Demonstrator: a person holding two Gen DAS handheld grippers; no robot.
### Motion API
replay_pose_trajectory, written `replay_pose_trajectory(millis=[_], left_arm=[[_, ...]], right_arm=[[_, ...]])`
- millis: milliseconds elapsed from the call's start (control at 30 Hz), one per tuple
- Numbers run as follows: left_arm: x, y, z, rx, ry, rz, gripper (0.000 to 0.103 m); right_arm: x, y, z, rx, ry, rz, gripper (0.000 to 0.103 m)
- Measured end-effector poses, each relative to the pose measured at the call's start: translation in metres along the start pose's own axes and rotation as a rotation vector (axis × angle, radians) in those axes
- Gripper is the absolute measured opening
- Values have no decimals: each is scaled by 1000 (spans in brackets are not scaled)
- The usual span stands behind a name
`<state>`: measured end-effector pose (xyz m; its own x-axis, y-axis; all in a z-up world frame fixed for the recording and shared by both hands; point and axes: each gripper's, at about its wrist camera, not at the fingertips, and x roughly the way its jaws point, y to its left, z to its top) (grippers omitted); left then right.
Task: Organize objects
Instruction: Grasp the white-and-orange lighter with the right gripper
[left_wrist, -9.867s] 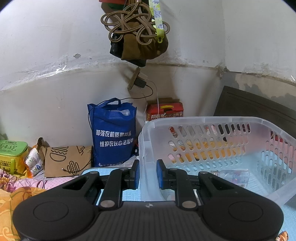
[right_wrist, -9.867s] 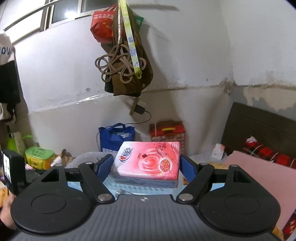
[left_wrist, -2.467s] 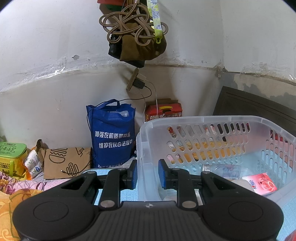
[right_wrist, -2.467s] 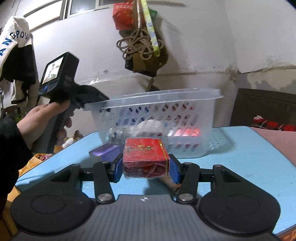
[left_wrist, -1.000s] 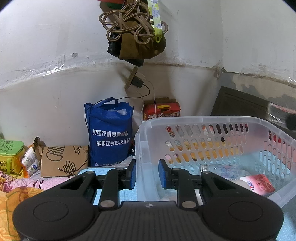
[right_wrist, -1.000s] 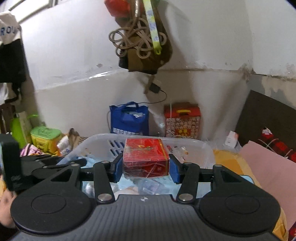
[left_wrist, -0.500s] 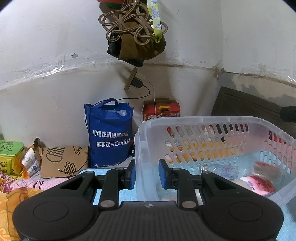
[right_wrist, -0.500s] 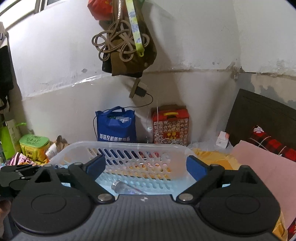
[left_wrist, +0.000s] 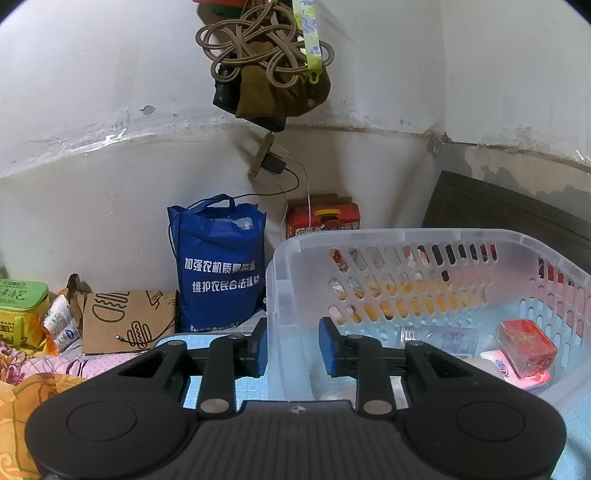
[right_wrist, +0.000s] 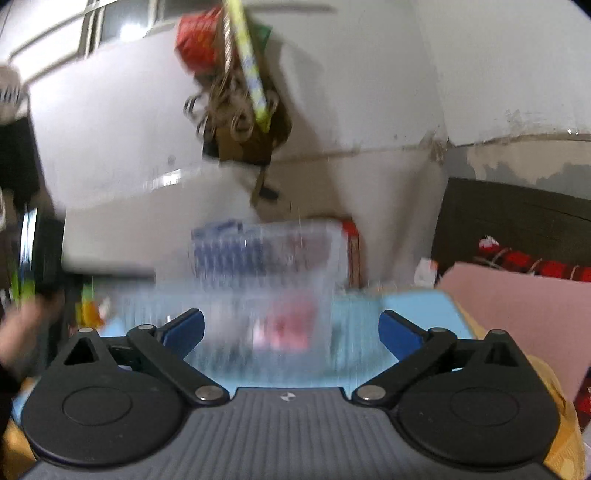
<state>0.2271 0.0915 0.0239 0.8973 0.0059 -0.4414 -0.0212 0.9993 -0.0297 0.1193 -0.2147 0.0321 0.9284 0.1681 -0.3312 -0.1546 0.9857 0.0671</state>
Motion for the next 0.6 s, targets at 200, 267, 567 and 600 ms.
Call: replay_pose_trajectory(millis=[200,267,567,600], left_arm=[[-2,0,-1,-1,2,-1,32],[-2,0,-1,-1,2,-1,32],[0,1,0,-6,1,-10,33],[0,1,0,-5,1,-9,33]], right_arm=[[19,17,-48,-41,122,71,53],[24,19,-56,-53,140,77,52],[12,32,-81,-158,137,122,52],[10,38,-85,-196,125,109,49]])
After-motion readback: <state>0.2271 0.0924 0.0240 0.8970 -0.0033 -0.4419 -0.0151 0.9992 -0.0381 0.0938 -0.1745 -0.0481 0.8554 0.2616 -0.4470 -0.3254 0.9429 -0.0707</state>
